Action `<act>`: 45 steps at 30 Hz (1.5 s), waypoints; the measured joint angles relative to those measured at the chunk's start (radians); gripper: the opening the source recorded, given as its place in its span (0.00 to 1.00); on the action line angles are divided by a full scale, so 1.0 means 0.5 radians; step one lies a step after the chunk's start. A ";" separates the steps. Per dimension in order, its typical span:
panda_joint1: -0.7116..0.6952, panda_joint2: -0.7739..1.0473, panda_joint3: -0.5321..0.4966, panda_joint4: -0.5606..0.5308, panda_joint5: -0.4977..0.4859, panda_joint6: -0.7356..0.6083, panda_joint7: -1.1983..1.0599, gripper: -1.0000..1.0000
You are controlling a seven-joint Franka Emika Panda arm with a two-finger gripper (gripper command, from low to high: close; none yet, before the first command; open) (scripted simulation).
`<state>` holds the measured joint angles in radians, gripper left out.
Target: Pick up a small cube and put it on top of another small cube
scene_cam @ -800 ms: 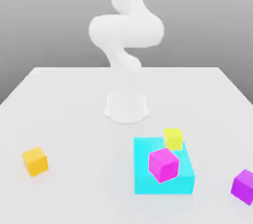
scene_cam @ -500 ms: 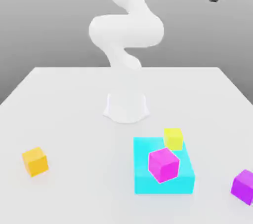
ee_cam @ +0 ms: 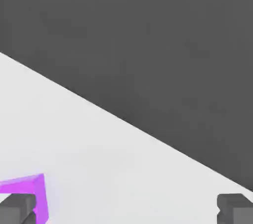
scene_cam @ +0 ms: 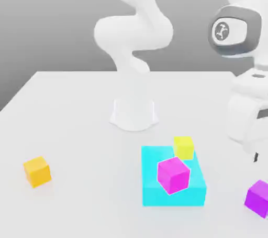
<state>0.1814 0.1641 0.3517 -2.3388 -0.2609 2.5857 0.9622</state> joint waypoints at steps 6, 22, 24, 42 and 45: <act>0.153 0.417 0.026 0.003 -0.080 0.180 0.051 0.50; 0.108 0.267 0.034 -0.063 0.040 0.094 0.032 0.00; 0.049 0.129 0.007 -0.131 0.124 0.030 0.069 0.00; -0.336 -0.562 -0.258 -0.707 0.615 -0.015 0.459 0.00; -0.334 -0.520 -0.261 -0.717 0.604 0.036 0.469 1.00</act>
